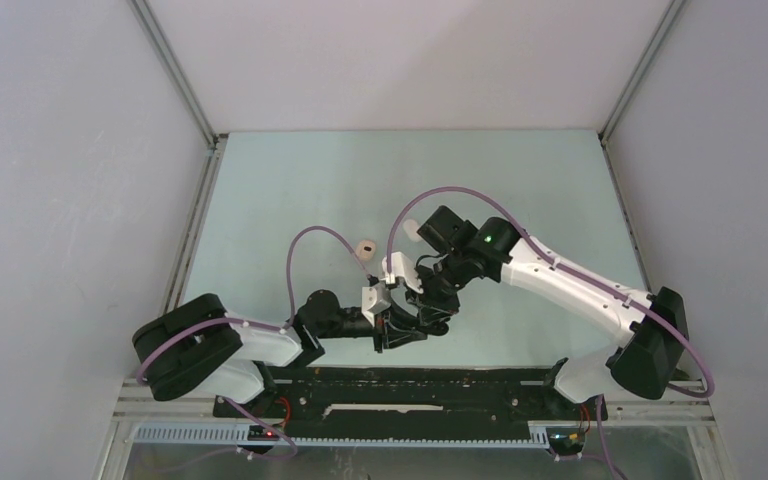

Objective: Insert the wireless bluetooth earbuds into the charging case
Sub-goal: Place the earbud in the charging case, then pick up the earbud from the center of the board.

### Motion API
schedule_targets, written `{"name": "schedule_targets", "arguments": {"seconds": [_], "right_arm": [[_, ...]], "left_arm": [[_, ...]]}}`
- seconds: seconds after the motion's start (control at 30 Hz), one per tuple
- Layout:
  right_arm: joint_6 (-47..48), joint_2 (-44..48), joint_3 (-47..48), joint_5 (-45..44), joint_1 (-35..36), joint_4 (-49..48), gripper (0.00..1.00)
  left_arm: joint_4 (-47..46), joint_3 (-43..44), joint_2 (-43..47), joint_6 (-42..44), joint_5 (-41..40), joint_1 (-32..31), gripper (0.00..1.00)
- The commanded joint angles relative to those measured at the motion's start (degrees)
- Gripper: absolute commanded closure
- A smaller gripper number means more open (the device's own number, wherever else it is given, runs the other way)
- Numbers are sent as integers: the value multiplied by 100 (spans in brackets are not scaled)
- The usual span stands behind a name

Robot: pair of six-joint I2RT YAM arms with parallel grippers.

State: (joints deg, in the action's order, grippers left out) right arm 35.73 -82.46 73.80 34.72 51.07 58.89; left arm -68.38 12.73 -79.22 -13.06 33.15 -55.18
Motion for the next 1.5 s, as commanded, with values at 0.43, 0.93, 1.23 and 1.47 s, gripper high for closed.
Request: {"name": "schedule_targets", "arguments": {"seconds": [0.43,0.93,1.23,1.47], "right_arm": [[56,623,38,178,-88,92,75],[-886,1358,-943,2029,-3348,-1826,79],[-941,1151,-1911,1146,-3238,-3139,86],[413,634,-2118,69,-1608,-3313,88]], "left_arm": [[-254,69,58,-6,41,24,100],[-413,-41,-30,-176,-483,144,100],[2106,-469,2386,-343,-2530,542,100],[3355,-1312,4661,-53,-4710,510,100]]}}
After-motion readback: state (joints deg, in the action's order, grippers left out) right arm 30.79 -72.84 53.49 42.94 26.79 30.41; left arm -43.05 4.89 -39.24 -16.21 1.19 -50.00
